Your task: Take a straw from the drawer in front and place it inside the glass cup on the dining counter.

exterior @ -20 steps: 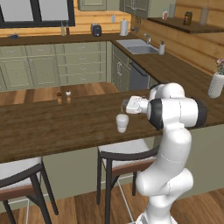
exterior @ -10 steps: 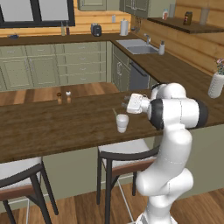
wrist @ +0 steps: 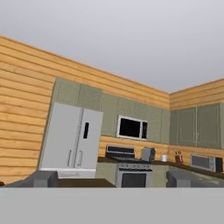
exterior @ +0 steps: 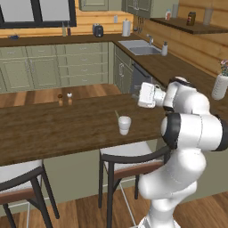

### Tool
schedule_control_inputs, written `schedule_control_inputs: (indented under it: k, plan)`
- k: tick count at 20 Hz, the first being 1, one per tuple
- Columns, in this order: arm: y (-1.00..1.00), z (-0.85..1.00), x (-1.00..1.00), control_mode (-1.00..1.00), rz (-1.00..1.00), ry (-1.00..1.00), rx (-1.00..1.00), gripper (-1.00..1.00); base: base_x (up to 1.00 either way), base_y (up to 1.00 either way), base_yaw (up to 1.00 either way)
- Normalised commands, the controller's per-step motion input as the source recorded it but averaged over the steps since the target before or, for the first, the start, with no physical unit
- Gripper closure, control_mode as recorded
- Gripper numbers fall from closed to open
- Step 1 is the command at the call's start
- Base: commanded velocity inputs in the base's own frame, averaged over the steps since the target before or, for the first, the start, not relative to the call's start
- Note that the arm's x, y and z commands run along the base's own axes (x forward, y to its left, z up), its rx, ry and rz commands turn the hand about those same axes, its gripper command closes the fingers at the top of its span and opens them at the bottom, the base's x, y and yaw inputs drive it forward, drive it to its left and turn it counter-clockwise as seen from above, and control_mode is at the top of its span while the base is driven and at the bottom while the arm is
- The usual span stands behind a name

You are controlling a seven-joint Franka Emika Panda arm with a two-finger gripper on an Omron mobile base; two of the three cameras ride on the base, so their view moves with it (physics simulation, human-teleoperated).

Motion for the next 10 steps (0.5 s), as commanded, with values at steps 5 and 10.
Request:
schedule_control_inputs:
  k: [5, 10]
  plan:
    - [0.0, 1.0, -0.97, -1.0, -0.02, 0.0, -0.07, -1.0, 0.0, 0.0, 0.0]
    - [0.0, 0.87, -0.99, -1.0, -0.07, 0.0, -0.23, -1.0, 0.0, 0.0, 0.0]
